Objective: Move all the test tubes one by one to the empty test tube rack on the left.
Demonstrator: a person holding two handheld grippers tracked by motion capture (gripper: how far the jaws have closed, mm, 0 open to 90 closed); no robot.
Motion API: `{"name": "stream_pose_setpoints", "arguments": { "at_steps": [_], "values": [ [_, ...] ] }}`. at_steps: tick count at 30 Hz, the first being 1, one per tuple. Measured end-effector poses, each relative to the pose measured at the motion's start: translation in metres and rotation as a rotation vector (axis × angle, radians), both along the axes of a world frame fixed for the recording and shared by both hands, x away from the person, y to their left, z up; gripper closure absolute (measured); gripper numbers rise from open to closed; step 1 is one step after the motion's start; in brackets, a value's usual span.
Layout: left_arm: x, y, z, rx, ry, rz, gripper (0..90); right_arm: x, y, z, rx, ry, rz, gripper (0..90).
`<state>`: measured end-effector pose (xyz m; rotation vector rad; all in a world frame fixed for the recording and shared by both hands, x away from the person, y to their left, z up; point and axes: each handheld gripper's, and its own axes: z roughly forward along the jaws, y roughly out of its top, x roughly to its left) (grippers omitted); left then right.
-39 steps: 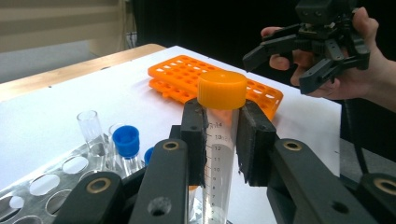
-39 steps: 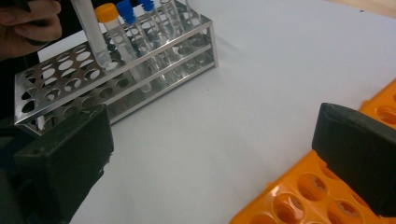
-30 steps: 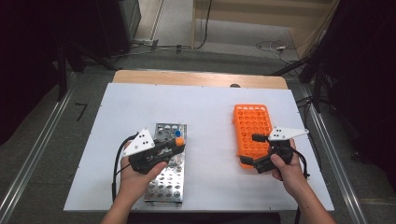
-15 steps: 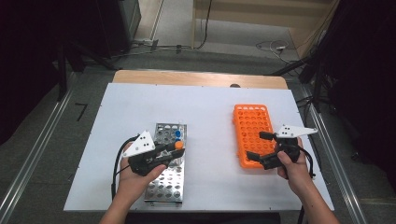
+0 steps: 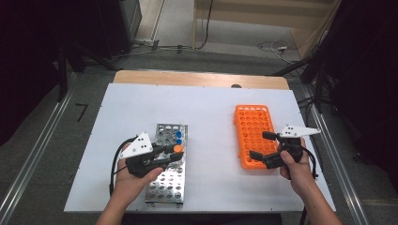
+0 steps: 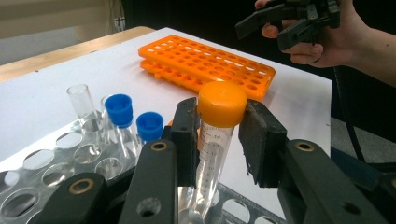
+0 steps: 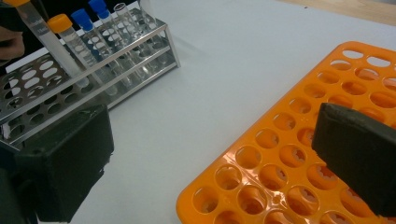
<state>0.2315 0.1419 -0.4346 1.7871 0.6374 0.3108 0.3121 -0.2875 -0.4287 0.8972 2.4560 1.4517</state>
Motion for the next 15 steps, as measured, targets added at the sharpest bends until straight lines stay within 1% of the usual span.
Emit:
{"name": "stream_pose_setpoints", "arguments": {
  "at_steps": [1, 5, 9, 12, 15],
  "values": [
    [-0.0003, 0.0007, -0.0005, 0.010, 0.001, 0.001, 68.0, 0.0004, -0.0006, 0.0000, 0.001, -0.001, 0.000, 0.0],
    [-0.0002, -0.0017, -0.0021, 0.024, 0.001, -0.001, 67.6, 0.0011, -0.0011, 0.0000, 0.004, 0.002, -0.002, 0.0],
    [-0.0002, -0.0055, -0.0034, 0.059, 0.002, -0.001, 66.5, 0.0010, -0.0008, -0.0001, 0.002, 0.003, -0.002, 0.0],
    [0.0009, -0.0054, -0.0043, 0.069, 0.010, 0.005, 66.6, 0.0014, -0.0016, -0.0005, 0.001, 0.002, -0.003, 0.0],
    [0.0012, -0.0053, -0.0053, 0.064, 0.014, 0.004, 66.7, 0.0015, -0.0021, -0.0006, 0.004, 0.002, -0.003, 0.0]
  ]
}}
